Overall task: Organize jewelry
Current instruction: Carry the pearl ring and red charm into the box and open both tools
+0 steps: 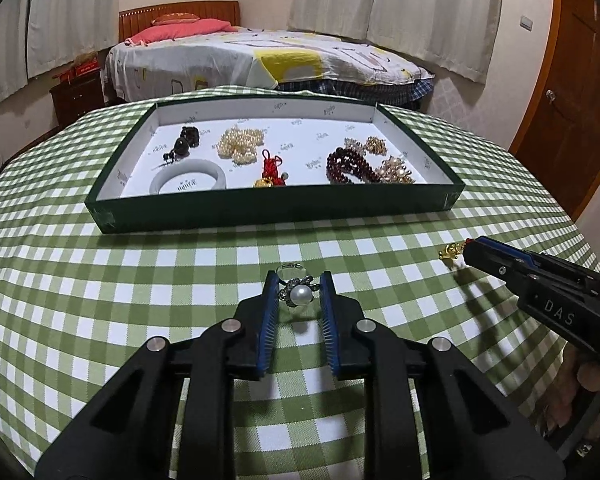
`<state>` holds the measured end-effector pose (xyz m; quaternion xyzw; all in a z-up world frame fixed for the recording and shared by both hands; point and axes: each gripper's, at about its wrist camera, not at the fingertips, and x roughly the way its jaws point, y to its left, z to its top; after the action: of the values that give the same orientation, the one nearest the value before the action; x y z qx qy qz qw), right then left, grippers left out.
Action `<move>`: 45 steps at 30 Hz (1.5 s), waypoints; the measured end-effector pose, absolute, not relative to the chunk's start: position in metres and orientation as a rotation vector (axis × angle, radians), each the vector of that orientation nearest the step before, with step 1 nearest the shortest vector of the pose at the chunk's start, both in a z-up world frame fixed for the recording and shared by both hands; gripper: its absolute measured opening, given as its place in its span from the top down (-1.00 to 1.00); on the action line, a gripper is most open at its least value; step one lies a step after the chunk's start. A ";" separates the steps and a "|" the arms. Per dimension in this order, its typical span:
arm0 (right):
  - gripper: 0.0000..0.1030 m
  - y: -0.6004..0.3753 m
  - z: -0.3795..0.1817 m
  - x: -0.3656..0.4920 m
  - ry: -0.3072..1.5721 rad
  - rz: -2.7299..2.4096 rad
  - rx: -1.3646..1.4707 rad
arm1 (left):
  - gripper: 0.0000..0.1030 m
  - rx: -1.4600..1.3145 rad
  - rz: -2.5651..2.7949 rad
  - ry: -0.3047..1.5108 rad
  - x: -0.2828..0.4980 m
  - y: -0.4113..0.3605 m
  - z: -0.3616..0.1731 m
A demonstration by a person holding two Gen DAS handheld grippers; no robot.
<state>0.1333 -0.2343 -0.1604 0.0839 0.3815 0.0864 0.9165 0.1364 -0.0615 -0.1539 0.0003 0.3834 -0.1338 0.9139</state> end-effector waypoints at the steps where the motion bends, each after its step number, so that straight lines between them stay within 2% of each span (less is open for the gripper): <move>1: 0.74 -0.234 -0.159 0.133 0.781 0.178 0.172 | 0.60 0.002 -0.275 0.786 0.136 -0.061 -0.153; 17: 0.74 -0.228 -0.117 0.135 0.672 0.208 0.167 | 0.60 -0.002 -0.273 0.674 0.138 -0.063 -0.109; 30: 0.74 -0.209 -0.067 0.196 0.534 0.254 0.137 | 0.60 -0.001 -0.289 0.551 0.197 -0.080 -0.067; 37: 0.74 -0.196 -0.073 0.244 0.531 0.265 0.123 | 0.60 -0.013 -0.270 0.569 0.251 -0.084 -0.073; 45: 0.74 -0.192 -0.106 0.292 0.627 0.256 0.136 | 0.60 -0.039 -0.243 0.677 0.311 -0.086 -0.106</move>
<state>0.2916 -0.1920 -0.1061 0.0669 0.3075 0.1253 0.9409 0.3109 -0.0862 -0.1064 -0.0192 0.3312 -0.1189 0.9359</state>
